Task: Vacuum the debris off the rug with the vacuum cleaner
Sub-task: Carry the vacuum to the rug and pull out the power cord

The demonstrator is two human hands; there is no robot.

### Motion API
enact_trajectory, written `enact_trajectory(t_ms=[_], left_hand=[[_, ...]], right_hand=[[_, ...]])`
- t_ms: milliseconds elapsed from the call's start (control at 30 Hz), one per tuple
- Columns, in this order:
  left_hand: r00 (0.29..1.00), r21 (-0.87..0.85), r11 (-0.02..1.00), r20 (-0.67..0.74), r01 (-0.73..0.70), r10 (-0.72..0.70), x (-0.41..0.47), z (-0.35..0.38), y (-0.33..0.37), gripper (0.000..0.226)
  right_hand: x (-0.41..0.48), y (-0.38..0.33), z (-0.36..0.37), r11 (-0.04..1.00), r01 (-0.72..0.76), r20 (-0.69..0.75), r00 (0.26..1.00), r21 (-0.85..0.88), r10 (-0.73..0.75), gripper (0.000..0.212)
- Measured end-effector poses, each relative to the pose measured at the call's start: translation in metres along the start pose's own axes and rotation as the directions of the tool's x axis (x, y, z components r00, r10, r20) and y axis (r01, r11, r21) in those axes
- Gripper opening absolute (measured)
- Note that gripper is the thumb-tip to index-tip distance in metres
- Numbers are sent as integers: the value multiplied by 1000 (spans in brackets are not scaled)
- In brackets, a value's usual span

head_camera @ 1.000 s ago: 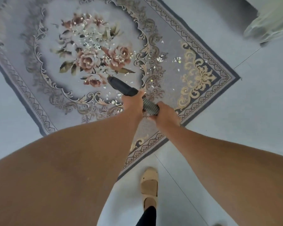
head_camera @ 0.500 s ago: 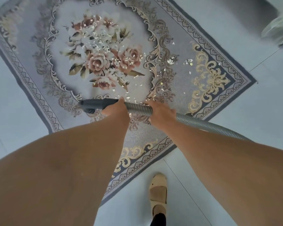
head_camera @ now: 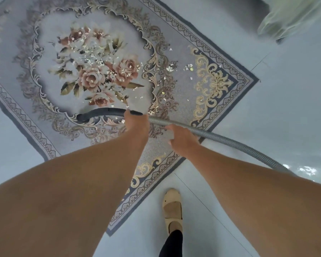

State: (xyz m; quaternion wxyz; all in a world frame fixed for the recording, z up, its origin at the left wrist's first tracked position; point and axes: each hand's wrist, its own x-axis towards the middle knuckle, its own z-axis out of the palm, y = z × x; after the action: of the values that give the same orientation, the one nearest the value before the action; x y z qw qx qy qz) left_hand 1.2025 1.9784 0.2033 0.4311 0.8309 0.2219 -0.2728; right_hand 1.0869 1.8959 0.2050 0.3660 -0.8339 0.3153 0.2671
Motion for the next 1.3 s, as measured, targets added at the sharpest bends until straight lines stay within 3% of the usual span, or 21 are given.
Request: enact_trajectory(t_ms=[133,300,533,767,1033,1167,1300], left_hand=[[986,110,990,149,-84,68,-79,31,6,41],[951,168,974,293,-153,99,-158,69,-14,8],[791,283,880,592,-381,152,-316,146,-69,10],[521,351,629,847,-694,103,-489,212,-150,12],[268,252,272,963,-929,21,-627,269,-224,9],[204,203,176,979,-963,-13,-663,298,-245,12],[202,211,125,976,-970,-78,-685,333,-265,18]], right_hand=[[-50,39,-22,991,-106,-81,990,87,113,56],[-121,117,-44,963,-224,-119,963,152,243,41],[-257,264,-49,864,-367,-175,879,344,443,33],[-408,397,-17,719,-404,-211,772,566,600,30],[-536,524,21,582,-433,-201,657,688,726,29],[-562,570,34,548,-495,-167,621,674,766,27],[-569,603,41,454,-499,-91,593,738,800,29]])
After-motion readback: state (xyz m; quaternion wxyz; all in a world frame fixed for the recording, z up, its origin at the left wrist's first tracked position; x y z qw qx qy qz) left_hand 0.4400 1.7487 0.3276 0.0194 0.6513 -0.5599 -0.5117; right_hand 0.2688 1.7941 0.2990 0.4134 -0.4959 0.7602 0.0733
